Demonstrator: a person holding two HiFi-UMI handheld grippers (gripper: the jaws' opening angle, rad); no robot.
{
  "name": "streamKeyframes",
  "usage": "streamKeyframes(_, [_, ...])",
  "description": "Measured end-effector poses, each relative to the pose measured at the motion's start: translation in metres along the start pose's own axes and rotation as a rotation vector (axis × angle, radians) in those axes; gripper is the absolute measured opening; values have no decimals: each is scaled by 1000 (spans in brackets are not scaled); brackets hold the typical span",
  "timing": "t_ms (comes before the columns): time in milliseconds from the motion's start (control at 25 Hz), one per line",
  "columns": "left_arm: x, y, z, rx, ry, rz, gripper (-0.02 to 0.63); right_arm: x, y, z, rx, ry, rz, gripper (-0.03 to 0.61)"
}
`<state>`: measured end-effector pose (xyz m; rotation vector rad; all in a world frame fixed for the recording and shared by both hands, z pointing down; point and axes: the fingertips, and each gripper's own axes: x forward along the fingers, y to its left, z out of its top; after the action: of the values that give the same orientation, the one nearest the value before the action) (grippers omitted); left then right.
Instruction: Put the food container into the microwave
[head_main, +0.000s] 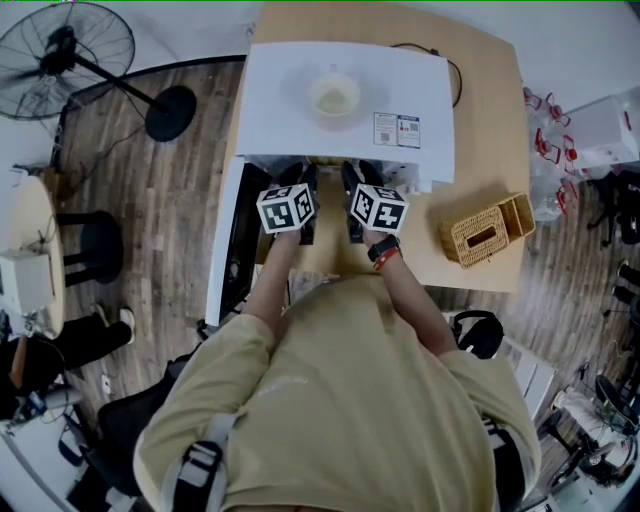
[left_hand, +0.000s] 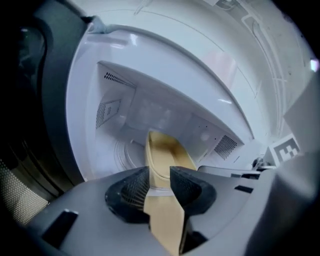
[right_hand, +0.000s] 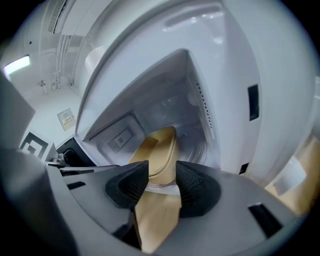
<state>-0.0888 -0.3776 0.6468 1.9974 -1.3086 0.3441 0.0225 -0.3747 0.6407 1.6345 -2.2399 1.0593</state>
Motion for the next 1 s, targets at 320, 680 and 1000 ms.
streamKeyframes(320, [-28, -18, -13, 37, -24, 6, 133, -30, 4, -5, -52, -23, 6, 170])
streamKeyframes(680, [-61, -34, -20, 71, -67, 5, 109, -56, 22, -5, -101, -50, 37, 137])
streamKeyframes(1000, [-82, -48, -34, 70, -88, -22, 80, -83, 33, -17, -170, -76, 38, 97])
